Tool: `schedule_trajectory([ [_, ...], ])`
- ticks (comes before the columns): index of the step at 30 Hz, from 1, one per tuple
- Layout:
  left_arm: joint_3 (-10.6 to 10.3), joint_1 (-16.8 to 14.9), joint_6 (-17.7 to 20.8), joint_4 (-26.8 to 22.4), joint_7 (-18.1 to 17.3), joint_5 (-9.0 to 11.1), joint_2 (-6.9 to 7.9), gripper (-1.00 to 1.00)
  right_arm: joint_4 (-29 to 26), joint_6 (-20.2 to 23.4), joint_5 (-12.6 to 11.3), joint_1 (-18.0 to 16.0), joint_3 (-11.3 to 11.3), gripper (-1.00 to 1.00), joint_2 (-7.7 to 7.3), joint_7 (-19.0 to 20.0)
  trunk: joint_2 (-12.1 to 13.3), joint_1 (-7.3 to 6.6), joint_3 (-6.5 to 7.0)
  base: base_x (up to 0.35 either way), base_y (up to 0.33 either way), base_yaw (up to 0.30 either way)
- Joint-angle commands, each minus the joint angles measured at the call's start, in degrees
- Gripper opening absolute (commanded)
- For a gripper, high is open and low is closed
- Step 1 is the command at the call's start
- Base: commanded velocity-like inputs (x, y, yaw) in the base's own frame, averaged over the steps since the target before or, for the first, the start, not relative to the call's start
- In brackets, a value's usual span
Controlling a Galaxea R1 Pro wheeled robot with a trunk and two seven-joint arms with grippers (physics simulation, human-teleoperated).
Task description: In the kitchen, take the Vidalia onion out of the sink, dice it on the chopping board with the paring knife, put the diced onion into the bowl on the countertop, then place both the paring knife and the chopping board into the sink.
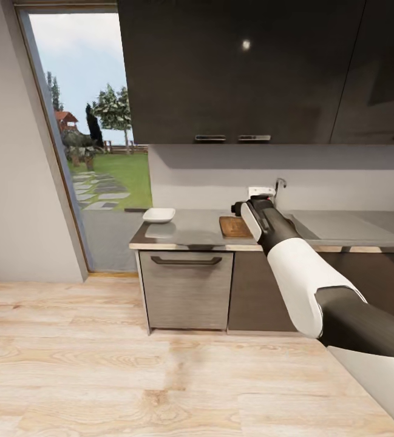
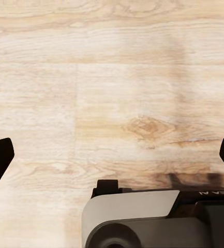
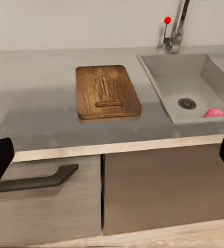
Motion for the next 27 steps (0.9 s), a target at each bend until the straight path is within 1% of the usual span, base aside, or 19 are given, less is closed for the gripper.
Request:
schedule_trajectory([
  [1, 0.0, 0.0, -0.1, -0.1, 0.0, 0.0, 0.01, 1.00, 0.2, 0.2, -0.2, 0.0, -0.1, 1.00, -0.09, 0.0, 0.4, -0.22, 0.12, 0.000, 0.000, 0.000],
  [3, 0.0, 0.0, -0.1, -0.1, 0.0, 0.0, 0.00, 1.00, 1.5, -0.5, -0.2, 0.0, -0.1, 1.00, -0.41, 0.9, 1.2, -0.66, 0.48, 0.000, 0.000, 0.000],
  [6, 0.0, 0.0, -0.1, -0.1, 0.0, 0.0, 0.01, 1.00, 5.5, -4.6, -0.2, 0.0, -0.1, 1.00, -0.59, 1.4, 2.4, -1.32, 1.02, 0.000, 0.000, 0.000],
  [10, 0.0, 0.0, -0.1, -0.1, 0.0, 0.0, 0.01, 1.00, 8.6, -7.3, -0.2, 0.0, -0.1, 1.00, -0.62, 1.6, 4.0, -2.20, 1.74, 0.000, 0.000, 0.000],
  [13, 0.0, 0.0, -0.1, -0.1, 0.0, 0.0, 0.01, 1.00, 9.5, -7.9, -0.2, 0.0, -0.1, 1.00, -0.69, 1.6, 5.2, -2.86, 2.28, 0.000, 0.000, 0.000],
  [27, 0.0, 0.0, -0.1, -0.1, 0.0, 0.0, 0.01, 1.00, 11.4, -8.1, -0.2, 0.0, -0.1, 1.00, -0.89, 1.6, 10.8, -5.93, 4.79, 0.000, 0.000, 0.000],
])
